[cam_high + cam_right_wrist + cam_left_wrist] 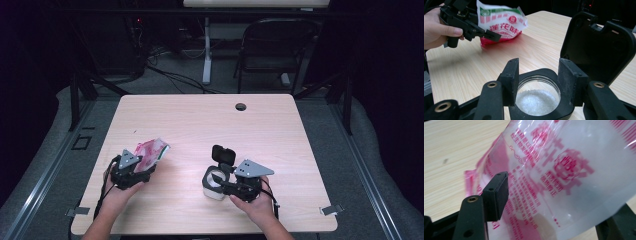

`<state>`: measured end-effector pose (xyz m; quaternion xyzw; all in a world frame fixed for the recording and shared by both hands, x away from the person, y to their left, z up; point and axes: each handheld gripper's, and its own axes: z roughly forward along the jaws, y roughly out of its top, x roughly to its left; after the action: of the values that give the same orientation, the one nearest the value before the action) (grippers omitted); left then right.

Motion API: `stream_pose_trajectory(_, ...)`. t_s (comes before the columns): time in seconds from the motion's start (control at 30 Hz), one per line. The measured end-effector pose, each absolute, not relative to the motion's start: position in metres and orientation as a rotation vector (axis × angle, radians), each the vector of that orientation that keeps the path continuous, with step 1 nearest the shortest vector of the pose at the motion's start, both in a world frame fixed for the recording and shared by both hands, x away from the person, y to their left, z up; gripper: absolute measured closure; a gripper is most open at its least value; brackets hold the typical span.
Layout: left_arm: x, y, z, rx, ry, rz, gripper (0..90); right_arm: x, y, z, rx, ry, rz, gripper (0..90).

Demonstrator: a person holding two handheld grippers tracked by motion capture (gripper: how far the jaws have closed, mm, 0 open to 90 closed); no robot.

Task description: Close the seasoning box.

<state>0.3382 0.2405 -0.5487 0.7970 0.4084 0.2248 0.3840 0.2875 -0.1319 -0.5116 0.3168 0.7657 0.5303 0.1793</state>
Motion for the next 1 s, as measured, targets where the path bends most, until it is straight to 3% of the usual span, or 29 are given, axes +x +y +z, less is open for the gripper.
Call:
stream_pose_trajectory(0.63, 0.333, 0.206, -0.557, 2.101, 0.909, 0.445, 36.6, 0.286, -0.135, -0.509, 0.907, 2.144, 1.503, 51.6)
stream_pose_trajectory(1.0, 0.331, 0.191, -0.559, 2.112, 0.874, 0.401, 36.9, 0.284, -0.159, -0.497, 1.006, 2.046, 1.489, 58.4)
